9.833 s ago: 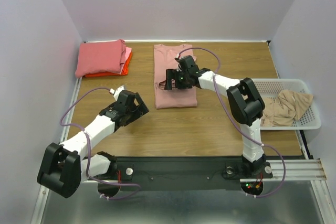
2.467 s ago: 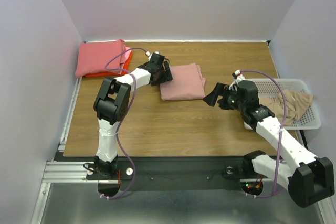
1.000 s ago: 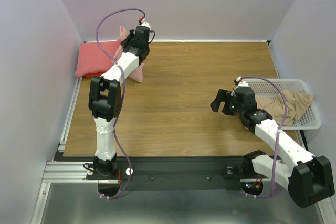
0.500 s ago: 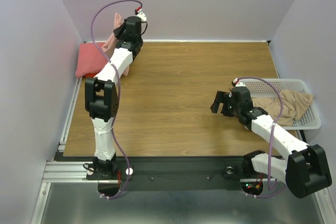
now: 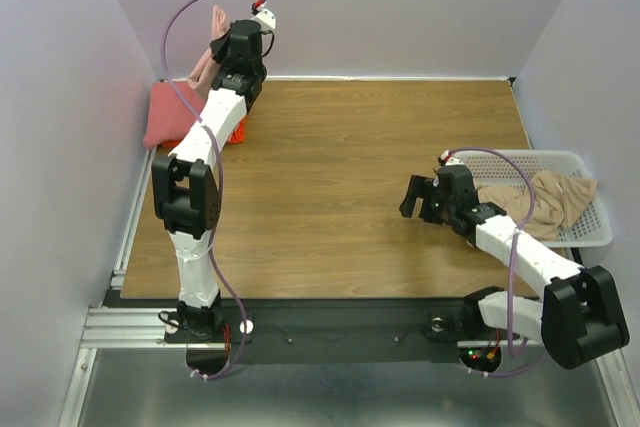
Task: Fold and stack the t-shirts
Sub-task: Neatly place the folded tshirt to the corner
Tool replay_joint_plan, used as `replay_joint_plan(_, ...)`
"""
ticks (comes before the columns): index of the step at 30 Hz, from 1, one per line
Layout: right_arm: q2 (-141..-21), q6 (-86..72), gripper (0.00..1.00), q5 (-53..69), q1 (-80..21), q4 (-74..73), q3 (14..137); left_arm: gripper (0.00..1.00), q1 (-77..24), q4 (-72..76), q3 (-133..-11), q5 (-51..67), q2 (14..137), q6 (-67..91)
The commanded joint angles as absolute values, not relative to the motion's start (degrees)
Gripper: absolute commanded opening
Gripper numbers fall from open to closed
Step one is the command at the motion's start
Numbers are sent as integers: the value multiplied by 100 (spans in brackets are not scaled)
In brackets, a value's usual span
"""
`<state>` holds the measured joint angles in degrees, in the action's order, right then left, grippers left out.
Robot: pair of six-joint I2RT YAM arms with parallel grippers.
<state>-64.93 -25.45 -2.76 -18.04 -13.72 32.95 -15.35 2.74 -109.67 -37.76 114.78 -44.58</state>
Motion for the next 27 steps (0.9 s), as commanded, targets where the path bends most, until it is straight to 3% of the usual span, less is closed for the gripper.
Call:
replay_joint_plan(1, -6548, -2505, 100, -378, -1784, -1327, 3507, 0, -1380, 686, -11224, -3727, 11109, -4570)
replay_joint_plan(21, -6952, -2461, 100, -79, -1793, -1336, 4043, 0, -440, 519, -11495, -3261, 12216, -3991)
replay_joint_plan(22, -6961, -2470, 100, -44, -1784, -1345, 4043, 3, -361, 501, -11557, -3278, 12330, -3921)
replay_joint_plan(23, -7004, -2496, 100, -27, -1784, -1345, 4052, 19, -308, 501, -11627, -3244, 12375, -3868)
replay_joint_plan(24, -7022, -2505, 100, -26, -1784, -1353, 4052, 41, -273, 501, -11689, -3243, 12436, -3832)
replay_joint_plan(26, -7049, -2557, 100, 245, -1784, -1371, 4052, 98, -203, 475, -11908, -3278, 12559, -3649)
replay_joint_plan(27, -7049, -2584, 100, 298, -1784, -1371, 4069, 98, -193, 449, -11961, -3270, 12577, -3613)
